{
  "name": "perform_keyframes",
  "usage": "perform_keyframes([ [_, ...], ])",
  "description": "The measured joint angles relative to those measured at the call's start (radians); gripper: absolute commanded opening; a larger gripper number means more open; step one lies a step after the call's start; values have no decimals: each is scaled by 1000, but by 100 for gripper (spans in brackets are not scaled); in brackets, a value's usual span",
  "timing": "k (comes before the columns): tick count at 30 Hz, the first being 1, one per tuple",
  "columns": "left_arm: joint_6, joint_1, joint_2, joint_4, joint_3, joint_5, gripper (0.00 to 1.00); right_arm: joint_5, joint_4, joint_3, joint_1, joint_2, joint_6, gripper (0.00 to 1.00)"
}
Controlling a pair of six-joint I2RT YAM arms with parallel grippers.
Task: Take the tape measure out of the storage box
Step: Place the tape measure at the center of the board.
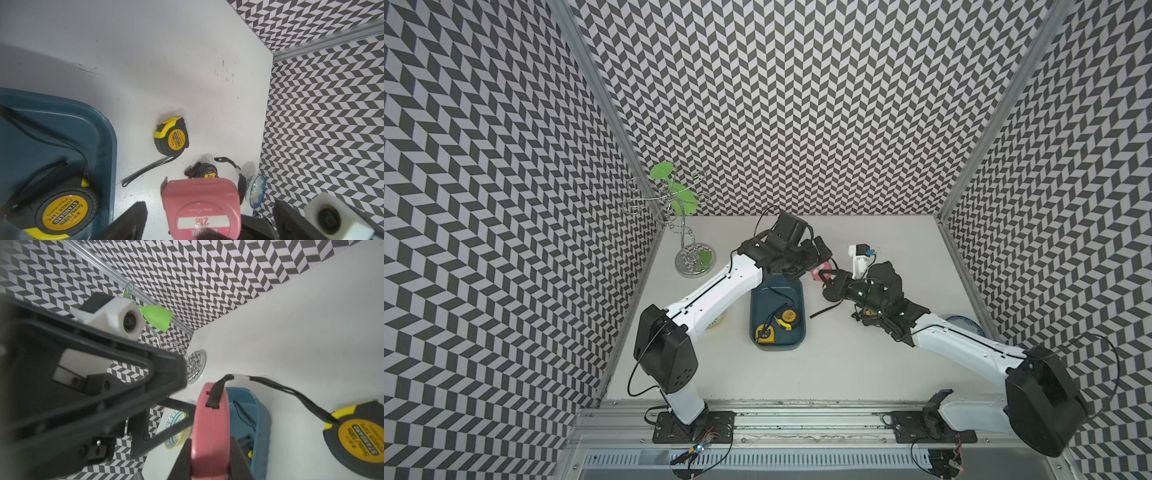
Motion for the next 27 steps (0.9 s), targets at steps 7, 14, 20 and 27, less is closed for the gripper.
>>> perform_keyframes([
  [7,131,35,-52,-31,-85,-101,100,-91,-88,-142,-53,-150,4,16],
  [14,229,48,-104,-64,-211,-159,100,-185,-176,-271,-103,-245,5,16],
  [20,284,48,-110,-68,-260,-172,100,-242,-170,-427,-137,-254,31,15],
  [27,316,47,-132,-68,-270,-180,100,-255,-163,-533,-150,-279,56,15],
])
